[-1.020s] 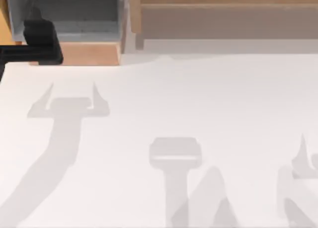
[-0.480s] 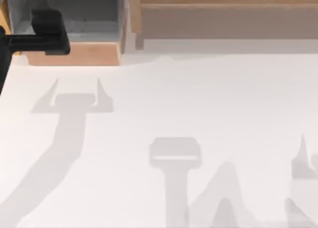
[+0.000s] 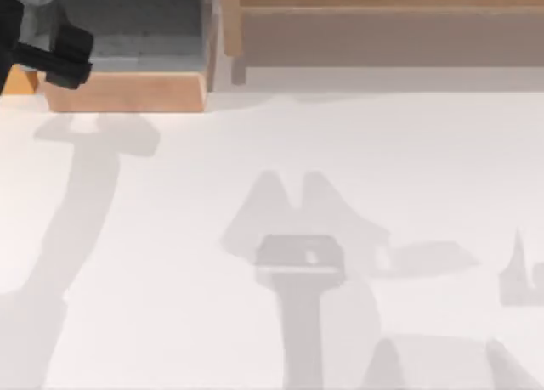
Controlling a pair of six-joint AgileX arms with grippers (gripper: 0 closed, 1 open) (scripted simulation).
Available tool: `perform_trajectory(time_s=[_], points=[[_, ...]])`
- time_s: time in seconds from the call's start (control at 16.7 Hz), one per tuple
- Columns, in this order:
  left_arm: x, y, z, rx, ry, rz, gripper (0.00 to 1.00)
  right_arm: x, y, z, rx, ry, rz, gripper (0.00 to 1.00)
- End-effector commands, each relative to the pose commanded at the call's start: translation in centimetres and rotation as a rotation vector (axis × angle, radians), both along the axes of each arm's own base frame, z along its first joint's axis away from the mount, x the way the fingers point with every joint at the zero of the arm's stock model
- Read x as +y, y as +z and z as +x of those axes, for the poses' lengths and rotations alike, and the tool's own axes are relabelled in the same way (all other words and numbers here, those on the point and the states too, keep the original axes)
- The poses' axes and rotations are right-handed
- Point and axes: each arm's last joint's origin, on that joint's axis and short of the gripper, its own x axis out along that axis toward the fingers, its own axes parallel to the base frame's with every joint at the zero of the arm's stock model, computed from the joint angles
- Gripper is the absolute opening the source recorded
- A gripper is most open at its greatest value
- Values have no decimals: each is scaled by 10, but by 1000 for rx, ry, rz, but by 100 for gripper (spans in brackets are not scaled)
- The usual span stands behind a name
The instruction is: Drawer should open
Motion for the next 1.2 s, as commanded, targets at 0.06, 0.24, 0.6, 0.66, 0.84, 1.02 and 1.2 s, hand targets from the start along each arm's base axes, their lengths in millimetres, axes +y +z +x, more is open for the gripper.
perform_trajectory(time_s=[0.06,0.24,0.6,0.66,0.84,1.02,1.2], points=[[13,-14,18,28,-6,83,100,0,0,0,0,0,0,100],[62,-62,63,96,-44,319,100,0,0,0,0,0,0,100],[157,-134,100,71,-121,715,100,0,0,0,0,0,0,100],[168,-141,103,54,-128,774,100,0,0,0,0,0,0,100],[194,-156,110,-7,-137,936,100,0,0,0,0,0,0,100],[209,-161,117,-65,-129,1056,100,0,0,0,0,0,0,100],[213,-162,119,-88,-125,1099,100,0,0,0,0,0,0,100]])
